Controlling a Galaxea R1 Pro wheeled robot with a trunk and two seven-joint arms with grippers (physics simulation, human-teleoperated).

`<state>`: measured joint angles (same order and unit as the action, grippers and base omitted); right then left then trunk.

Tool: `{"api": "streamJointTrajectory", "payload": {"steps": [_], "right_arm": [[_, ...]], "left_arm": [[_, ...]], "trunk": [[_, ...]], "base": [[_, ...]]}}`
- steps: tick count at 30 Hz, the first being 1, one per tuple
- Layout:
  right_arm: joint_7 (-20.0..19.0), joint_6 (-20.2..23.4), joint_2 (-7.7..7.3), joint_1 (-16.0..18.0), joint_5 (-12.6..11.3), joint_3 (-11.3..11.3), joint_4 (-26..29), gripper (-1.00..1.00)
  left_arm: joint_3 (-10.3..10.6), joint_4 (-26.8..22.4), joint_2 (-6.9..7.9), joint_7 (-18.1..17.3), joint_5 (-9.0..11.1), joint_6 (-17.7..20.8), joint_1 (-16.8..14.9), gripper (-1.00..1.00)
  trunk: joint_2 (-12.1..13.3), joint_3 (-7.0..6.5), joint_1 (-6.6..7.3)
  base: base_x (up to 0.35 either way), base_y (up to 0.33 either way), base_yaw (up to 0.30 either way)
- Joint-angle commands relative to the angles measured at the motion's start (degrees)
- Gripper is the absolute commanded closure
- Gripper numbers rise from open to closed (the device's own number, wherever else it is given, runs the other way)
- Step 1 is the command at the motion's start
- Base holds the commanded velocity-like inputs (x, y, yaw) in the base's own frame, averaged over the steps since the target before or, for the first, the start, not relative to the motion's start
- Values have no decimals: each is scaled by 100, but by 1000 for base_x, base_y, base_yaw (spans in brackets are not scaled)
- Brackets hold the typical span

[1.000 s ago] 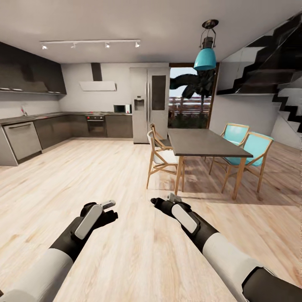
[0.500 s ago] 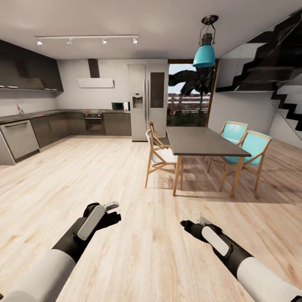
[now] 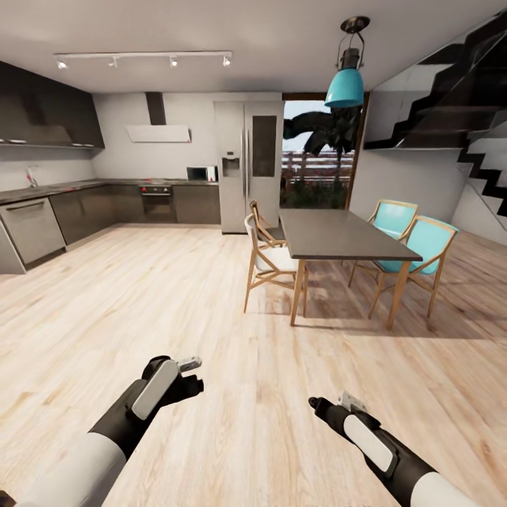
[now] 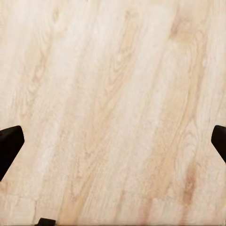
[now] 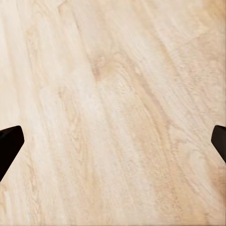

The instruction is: Place each of the two pumpkins and all three candles from the living room inside a cabinet in the living room (use any cabinet), then make sure every cabinet is closed, and position the cauldron so it is next to a table in the living room.

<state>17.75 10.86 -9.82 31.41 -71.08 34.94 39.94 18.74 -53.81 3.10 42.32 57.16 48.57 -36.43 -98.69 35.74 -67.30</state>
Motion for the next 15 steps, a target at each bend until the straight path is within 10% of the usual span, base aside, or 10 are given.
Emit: {"api": "streamJointTrajectory", "payload": {"steps": [1,15], "right_arm": [[37,3,-5,-15,-29,30,-21,-100],[10,7,-2,-21,-57,22,-132,-100]], "left_arm": [[129,-37,7,70,35,9,-5,-100],[332,-60,7,100,6,12,-4,-100]], "trunk": [[-4,9,0],[-4,36,0]], "base": [[0,0,0],[0,0,-118]]}}
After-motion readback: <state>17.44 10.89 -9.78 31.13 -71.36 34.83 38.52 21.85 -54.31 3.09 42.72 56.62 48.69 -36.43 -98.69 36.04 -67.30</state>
